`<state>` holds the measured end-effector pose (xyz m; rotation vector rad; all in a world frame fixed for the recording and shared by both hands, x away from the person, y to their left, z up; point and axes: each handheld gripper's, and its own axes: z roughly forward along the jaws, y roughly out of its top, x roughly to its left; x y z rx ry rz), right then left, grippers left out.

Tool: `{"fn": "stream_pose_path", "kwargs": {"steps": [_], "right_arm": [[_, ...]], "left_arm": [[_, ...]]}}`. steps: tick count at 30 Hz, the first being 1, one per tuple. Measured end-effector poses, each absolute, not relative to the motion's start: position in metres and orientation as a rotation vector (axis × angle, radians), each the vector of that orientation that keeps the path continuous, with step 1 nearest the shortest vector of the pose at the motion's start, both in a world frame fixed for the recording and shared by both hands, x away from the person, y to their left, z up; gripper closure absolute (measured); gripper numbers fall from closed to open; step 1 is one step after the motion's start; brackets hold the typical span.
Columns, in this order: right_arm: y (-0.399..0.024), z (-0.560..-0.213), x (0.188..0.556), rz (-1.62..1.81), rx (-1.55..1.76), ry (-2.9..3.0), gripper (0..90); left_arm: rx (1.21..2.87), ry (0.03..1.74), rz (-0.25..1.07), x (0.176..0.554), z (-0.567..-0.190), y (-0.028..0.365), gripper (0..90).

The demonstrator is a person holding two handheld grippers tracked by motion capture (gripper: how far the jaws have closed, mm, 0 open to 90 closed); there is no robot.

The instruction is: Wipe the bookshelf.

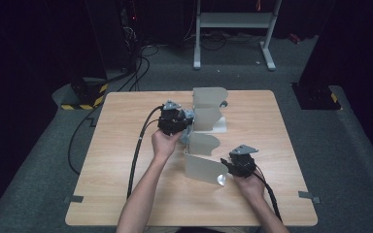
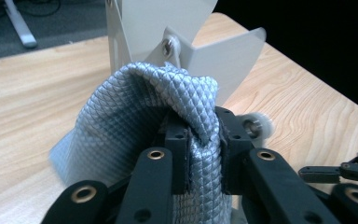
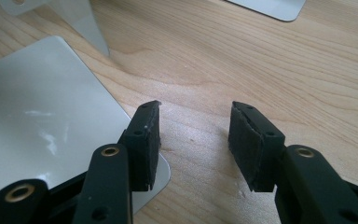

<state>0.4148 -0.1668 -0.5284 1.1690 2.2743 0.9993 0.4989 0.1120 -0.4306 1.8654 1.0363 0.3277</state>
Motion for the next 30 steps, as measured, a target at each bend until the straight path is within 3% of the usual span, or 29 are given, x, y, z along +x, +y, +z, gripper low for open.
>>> {"fn": "stream_pose_path", "kwargs": {"steps": [11, 24, 30], "right_arm": [[-0.167, -0.528, 0.415, 0.995, 1.172, 2.271, 53.2], [-0.167, -0.529, 0.415, 0.982, 1.201, 2.246, 49.3], [-0.167, -0.528, 0.414, 0.976, 1.224, 2.229, 49.4]], "left_arm": [[1.884, 1.024, 0.304, 0.505, -0.444, 0.117, 78.5], [1.972, 1.042, 0.172, 0.526, -0.488, 0.12, 78.7], [2.005, 1.051, 0.15, 0.527, -0.49, 0.115, 78.8]]}}
